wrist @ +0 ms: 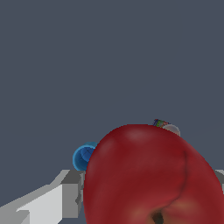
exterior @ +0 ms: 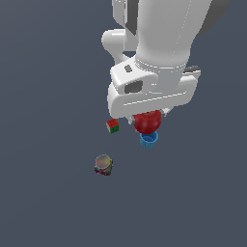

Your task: Pick up a designated object from a clutter of objects.

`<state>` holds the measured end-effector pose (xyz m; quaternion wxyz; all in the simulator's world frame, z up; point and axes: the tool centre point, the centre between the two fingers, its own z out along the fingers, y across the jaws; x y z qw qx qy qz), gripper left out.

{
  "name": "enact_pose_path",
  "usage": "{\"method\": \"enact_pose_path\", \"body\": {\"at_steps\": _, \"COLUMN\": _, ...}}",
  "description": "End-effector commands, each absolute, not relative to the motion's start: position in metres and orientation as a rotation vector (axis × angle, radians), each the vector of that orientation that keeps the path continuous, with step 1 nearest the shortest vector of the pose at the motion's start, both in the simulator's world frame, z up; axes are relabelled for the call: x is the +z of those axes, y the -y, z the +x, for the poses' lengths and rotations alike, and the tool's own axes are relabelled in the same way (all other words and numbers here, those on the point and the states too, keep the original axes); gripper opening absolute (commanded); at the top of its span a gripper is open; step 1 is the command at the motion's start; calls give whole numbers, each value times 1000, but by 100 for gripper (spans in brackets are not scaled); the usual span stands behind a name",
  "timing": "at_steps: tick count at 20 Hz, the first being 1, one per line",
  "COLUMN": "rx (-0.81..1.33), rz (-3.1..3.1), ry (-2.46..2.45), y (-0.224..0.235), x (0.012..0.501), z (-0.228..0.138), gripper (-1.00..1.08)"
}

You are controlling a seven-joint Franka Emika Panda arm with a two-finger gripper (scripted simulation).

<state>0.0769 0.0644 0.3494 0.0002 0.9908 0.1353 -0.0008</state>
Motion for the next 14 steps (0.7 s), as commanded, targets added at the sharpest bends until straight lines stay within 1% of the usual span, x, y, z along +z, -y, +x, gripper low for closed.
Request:
{"method": "enact_pose_path", "body": {"at_steps": 1, "rx": 0, "rz": 3113, "ry": -425, "y": -69, "x": 362, "z": 81, "gripper": -100}}
{"method": "enact_pose_path", "body": {"at_steps": 7, "rx": 0, "rz": 3113, "ry": -425, "y": -76, "x": 376, "z": 87, "gripper": -100}}
{"method": "enact_pose_path", "body": {"at_steps": 14, "rx": 0, "rz": 3113, "ry": -425, "y": -77, "x": 379, "z": 88, "gripper": -100}}
